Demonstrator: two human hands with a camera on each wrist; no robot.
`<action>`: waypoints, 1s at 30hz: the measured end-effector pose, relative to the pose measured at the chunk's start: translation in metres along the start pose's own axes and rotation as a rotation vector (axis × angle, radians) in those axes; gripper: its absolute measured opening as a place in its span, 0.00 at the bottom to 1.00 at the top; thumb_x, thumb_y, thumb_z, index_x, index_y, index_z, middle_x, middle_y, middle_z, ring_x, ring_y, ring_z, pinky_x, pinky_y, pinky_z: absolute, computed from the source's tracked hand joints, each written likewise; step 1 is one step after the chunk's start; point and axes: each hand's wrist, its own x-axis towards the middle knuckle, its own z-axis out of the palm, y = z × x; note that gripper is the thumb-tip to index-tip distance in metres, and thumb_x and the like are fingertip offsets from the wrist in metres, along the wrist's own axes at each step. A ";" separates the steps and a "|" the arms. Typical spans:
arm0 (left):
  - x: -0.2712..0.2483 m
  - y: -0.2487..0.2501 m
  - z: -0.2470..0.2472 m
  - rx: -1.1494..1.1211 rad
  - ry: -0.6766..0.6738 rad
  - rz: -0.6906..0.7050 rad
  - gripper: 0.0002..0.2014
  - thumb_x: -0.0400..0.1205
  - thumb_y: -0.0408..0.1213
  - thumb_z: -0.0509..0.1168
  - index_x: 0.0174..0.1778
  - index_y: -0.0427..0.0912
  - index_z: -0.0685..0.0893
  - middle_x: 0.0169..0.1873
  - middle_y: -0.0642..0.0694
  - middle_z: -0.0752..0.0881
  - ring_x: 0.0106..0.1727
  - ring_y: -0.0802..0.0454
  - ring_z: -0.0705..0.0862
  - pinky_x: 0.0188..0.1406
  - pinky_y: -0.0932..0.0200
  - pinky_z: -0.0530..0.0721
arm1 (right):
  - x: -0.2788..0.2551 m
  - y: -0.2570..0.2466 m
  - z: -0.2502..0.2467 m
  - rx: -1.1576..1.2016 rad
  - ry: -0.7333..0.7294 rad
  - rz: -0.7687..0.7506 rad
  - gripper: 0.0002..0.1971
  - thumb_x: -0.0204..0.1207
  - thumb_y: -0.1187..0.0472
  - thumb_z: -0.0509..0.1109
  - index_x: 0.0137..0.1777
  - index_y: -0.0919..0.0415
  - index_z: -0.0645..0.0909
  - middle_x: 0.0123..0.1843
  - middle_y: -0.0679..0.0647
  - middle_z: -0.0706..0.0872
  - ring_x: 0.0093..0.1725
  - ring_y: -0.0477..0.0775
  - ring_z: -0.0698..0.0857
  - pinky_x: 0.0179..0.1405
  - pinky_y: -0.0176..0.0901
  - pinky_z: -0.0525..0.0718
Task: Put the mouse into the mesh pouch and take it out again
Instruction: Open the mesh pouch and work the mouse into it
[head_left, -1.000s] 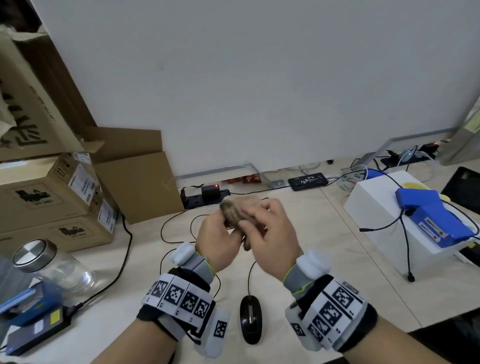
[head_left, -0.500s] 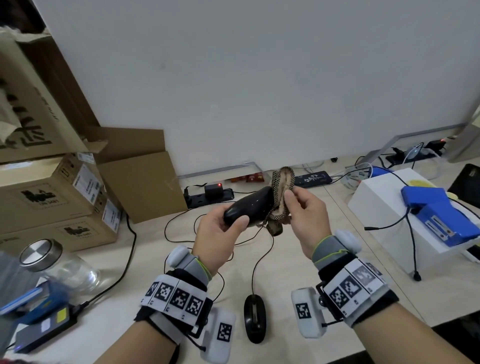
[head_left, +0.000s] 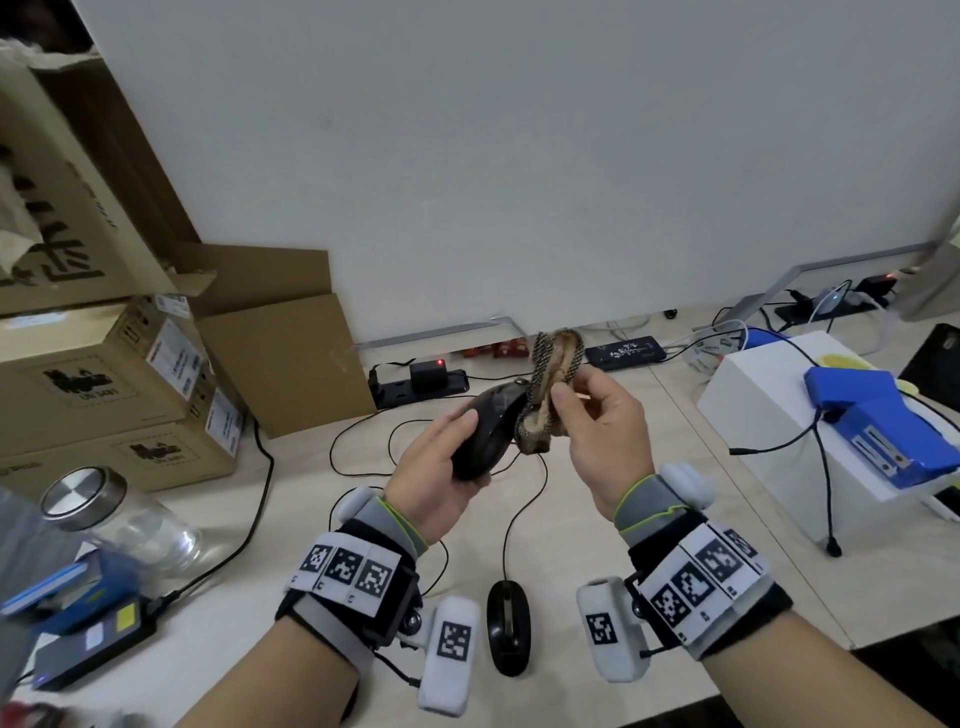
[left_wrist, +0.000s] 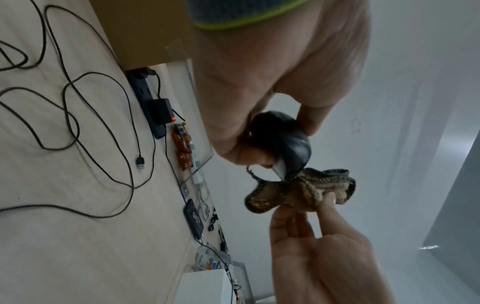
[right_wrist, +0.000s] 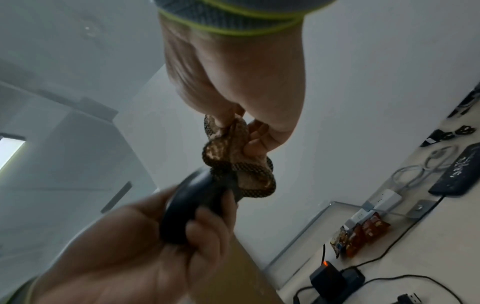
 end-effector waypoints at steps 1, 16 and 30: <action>0.000 0.001 0.002 -0.013 -0.013 0.003 0.14 0.84 0.39 0.60 0.64 0.46 0.82 0.49 0.46 0.88 0.40 0.54 0.85 0.35 0.58 0.76 | -0.005 0.003 0.003 -0.031 -0.034 -0.026 0.08 0.78 0.65 0.70 0.53 0.54 0.86 0.43 0.51 0.88 0.36 0.50 0.84 0.37 0.48 0.87; -0.009 0.004 0.014 0.009 -0.030 0.067 0.14 0.88 0.34 0.54 0.65 0.40 0.80 0.45 0.43 0.88 0.38 0.52 0.84 0.35 0.58 0.78 | -0.022 0.009 0.015 -0.372 -0.051 -0.248 0.18 0.74 0.51 0.68 0.62 0.55 0.83 0.48 0.43 0.78 0.50 0.48 0.82 0.56 0.44 0.81; -0.016 0.006 0.013 0.039 -0.039 -0.023 0.15 0.82 0.40 0.62 0.64 0.42 0.80 0.47 0.41 0.86 0.42 0.40 0.88 0.32 0.53 0.85 | -0.005 -0.006 -0.007 -0.301 -0.046 -0.342 0.10 0.78 0.56 0.65 0.57 0.49 0.83 0.60 0.47 0.83 0.59 0.44 0.82 0.58 0.43 0.81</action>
